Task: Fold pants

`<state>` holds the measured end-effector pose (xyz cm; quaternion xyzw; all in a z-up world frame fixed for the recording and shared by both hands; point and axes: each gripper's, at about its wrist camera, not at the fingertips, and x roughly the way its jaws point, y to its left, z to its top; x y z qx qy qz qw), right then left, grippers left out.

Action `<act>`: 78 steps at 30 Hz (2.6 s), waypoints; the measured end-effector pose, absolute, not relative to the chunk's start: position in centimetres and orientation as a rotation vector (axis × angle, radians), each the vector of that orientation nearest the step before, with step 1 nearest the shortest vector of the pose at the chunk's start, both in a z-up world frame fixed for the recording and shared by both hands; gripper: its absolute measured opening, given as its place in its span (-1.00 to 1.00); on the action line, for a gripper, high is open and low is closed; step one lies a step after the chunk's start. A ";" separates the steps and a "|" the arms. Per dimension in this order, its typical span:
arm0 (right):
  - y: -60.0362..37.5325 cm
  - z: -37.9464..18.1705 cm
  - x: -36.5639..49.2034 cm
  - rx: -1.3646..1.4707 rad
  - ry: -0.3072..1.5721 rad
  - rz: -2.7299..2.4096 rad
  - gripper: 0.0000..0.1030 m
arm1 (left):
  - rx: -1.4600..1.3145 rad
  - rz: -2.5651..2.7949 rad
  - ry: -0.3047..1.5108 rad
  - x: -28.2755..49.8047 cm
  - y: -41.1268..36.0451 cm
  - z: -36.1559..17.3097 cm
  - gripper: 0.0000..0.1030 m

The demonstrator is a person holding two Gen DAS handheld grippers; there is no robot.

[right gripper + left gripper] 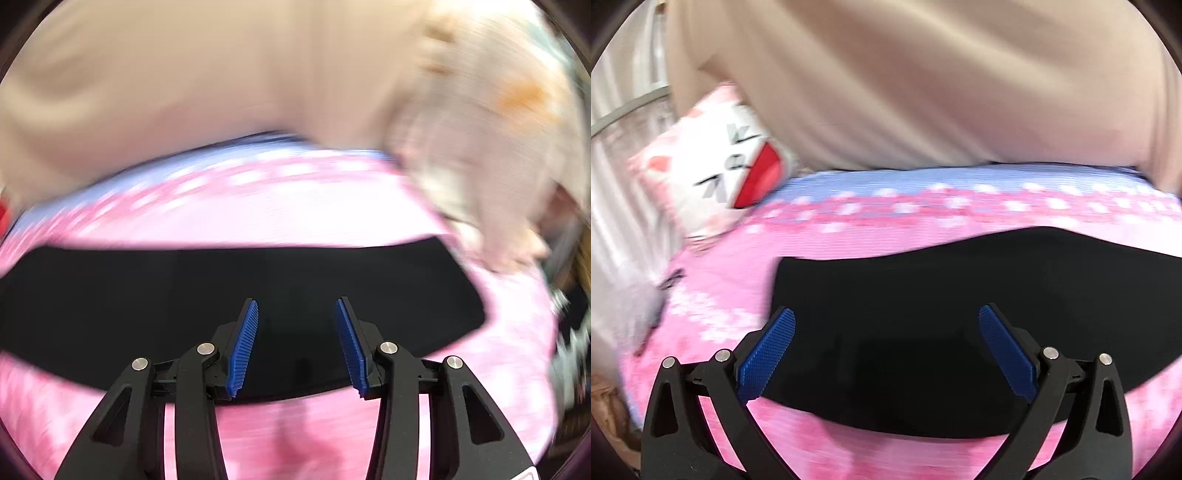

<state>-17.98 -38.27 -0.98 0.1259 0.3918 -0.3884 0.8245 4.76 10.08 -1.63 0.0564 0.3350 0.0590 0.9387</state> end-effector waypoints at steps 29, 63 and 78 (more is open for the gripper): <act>-51.8 -6.2 -16.8 0.312 0.954 -0.718 -0.74 | 0.403 -0.137 0.835 7.8 -12.6 -8.3 0.90; -43.5 -1.8 -25.6 0.425 0.872 -0.998 -0.05 | 0.268 -0.106 0.820 4.7 -10.2 -5.7 0.90; -48.3 -3.8 -22.8 0.481 0.899 -0.934 -0.82 | 0.334 -0.123 0.797 3.9 -13.8 -5.2 0.90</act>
